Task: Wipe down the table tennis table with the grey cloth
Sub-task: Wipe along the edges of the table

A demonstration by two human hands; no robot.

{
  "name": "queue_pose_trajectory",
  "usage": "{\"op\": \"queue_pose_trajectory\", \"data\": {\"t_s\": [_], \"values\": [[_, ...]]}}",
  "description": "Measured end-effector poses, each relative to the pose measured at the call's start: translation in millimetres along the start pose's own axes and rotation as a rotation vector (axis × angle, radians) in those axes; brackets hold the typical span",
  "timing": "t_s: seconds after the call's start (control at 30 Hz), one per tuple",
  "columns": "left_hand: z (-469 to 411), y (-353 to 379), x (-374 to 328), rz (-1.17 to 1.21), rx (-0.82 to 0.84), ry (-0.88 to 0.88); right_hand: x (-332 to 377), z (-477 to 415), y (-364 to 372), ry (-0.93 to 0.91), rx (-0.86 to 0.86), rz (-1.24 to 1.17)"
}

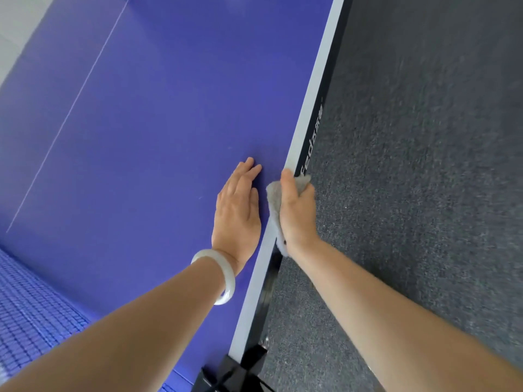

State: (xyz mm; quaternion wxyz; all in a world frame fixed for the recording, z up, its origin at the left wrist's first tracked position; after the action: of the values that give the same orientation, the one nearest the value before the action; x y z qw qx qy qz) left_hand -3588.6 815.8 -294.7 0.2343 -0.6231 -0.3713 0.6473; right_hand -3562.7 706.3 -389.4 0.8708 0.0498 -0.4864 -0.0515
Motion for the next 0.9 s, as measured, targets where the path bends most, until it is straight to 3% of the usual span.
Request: {"op": "queue_pose_trajectory", "data": {"t_s": [0.13,0.43,0.73,0.9], "values": [[-1,7,-5,-0.165,0.051,-0.024,36,-47,-9,0.041,-0.024,0.031],[-4,13,-19,-0.404,0.067,-0.018,32,-56,-10,0.087,0.063,0.140],[-113,27,-33,-0.306,0.064,0.037,28,-57,-8,0.106,0.123,0.120],[-129,32,-26,-0.342,0.058,-0.021,60,-102,-14,0.164,0.034,0.115]]}}
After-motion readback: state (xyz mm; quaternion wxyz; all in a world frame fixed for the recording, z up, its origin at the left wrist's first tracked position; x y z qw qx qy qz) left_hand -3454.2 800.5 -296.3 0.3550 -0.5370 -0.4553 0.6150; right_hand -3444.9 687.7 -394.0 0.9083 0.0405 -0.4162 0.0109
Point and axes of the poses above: each hand's wrist, its own z-axis away from the middle knuckle, its own y-axis out of the palm, x = y × z, the point moved 10 cm from there along -z, towards the middle knuckle, and after that the axes turned 8 degrees about z, right-handed, at the moved point
